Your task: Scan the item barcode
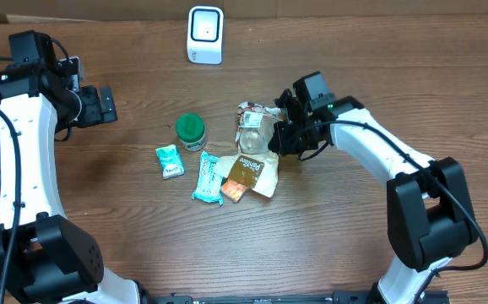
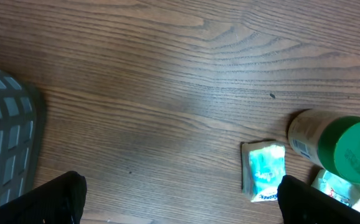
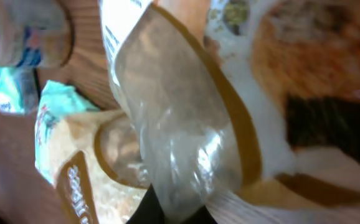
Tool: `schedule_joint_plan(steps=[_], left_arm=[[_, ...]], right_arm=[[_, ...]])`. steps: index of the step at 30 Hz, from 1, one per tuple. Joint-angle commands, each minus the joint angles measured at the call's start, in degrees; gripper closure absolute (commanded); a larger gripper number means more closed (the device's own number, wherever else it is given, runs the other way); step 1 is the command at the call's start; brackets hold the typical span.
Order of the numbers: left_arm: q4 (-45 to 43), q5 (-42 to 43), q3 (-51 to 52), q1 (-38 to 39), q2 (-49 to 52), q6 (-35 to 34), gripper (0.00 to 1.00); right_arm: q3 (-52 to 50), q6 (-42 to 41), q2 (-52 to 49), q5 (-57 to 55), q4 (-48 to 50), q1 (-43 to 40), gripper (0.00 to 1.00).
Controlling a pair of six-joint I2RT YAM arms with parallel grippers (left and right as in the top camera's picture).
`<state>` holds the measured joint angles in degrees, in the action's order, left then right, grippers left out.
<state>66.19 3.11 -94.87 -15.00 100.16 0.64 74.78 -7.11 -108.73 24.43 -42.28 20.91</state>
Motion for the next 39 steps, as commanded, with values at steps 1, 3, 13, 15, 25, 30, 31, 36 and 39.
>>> schedule_joint_plan(steps=[1, 3, 13, 15, 25, 30, 31, 36, 39], left_arm=[[-0.1, -0.3, -0.9, 0.0, 0.2, 1.3, 0.00], [-0.1, -0.3, -0.9, 0.0, 0.2, 1.3, 0.00], [-0.1, -0.3, -0.9, 0.0, 0.2, 1.3, 0.00], [-0.1, -0.3, -0.9, 0.0, 0.2, 1.3, 0.00], [-0.1, -0.3, -0.9, 0.0, 0.2, 1.3, 0.00], [-0.1, -0.3, -0.9, 0.0, 0.2, 1.3, 0.00], [-0.1, -0.3, -0.9, 0.0, 0.2, 1.3, 0.00], [-0.1, -0.3, -0.9, 0.0, 0.2, 1.3, 0.00], [-0.1, -0.3, -0.9, 0.0, 0.2, 1.3, 0.00]], right_arm=[[5.9, 15.8, -0.5, 0.9, -5.1, -2.6, 0.96], [6.7, 18.6, -0.5, 0.9, -6.7, -3.8, 0.96], [6.7, 18.9, -0.6, 0.9, -7.8, -5.9, 0.59], [6.7, 17.0, -0.6, 0.9, -7.6, -6.2, 0.44], [6.7, 0.9, -0.6, 1.2, -7.7, -13.1, 0.19], [6.7, -0.4, -0.6, 1.6, -10.0, -17.9, 0.14], [6.6, -0.3, -0.6, 1.6, -10.2, -18.6, 0.12], [6.0, 0.9, -1.6, 1.7, -9.8, -20.5, 0.09], [5.0, 3.0, -3.1, 3.6, -8.4, -20.6, 0.09]])
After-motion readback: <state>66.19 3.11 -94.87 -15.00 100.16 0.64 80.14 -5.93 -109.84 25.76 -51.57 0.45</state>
